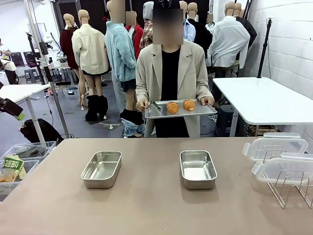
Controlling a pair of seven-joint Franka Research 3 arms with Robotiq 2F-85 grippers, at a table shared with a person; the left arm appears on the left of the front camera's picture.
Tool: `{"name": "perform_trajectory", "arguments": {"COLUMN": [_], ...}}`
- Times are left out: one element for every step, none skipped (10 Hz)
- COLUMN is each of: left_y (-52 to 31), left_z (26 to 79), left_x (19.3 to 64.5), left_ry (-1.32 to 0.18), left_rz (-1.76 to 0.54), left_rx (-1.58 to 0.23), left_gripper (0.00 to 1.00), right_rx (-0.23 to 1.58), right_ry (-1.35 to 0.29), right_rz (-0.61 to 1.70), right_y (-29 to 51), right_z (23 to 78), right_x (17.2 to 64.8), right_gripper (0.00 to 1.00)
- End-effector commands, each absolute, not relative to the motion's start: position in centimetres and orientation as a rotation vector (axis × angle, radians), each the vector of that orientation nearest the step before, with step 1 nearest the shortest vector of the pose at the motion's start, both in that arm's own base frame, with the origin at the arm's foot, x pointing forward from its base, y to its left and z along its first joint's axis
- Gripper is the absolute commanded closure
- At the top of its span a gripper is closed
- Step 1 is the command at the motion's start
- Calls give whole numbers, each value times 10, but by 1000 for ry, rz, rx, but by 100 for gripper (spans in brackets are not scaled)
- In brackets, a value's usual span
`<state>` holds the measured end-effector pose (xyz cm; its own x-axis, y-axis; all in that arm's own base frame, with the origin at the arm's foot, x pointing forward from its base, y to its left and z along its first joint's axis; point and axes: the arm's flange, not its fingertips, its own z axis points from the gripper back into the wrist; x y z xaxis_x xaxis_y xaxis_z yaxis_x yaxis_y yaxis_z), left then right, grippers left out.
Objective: Place the bread in airtight containers.
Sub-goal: Lift both Airtight Container.
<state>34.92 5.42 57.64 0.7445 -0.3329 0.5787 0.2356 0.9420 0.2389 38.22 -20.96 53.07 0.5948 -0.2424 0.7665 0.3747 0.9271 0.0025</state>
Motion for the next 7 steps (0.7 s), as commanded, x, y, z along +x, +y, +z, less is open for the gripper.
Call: {"name": "perform_trajectory", "arguments": {"left_y": [56, 56, 56, 56, 56, 56, 56], "left_z": [577, 577, 577, 577, 577, 577, 577], "left_x": [348, 348, 348, 348, 348, 348, 348], "left_ry": [-664, -664, -664, -664, -664, -664, -664], "left_rz": [-316, -316, -316, -316, -316, -316, -316], "left_rx": [171, 171, 171, 171, 171, 171, 171], "left_gripper": [0, 0, 0, 0, 0, 0, 0], "right_rx": [-172, -172, -172, -172, -172, -172, -172], "right_ry": [-854, -854, -854, -854, -854, -854, -854], "right_rz": [-363, -363, -363, -363, -363, -363, -363], "right_y": [-208, -208, -208, -208, -208, -208, -208], "right_z": [530, 530, 530, 530, 530, 530, 530], "right_x": [382, 382, 382, 382, 382, 382, 382], "right_gripper": [0, 0, 0, 0, 0, 0, 0]}}
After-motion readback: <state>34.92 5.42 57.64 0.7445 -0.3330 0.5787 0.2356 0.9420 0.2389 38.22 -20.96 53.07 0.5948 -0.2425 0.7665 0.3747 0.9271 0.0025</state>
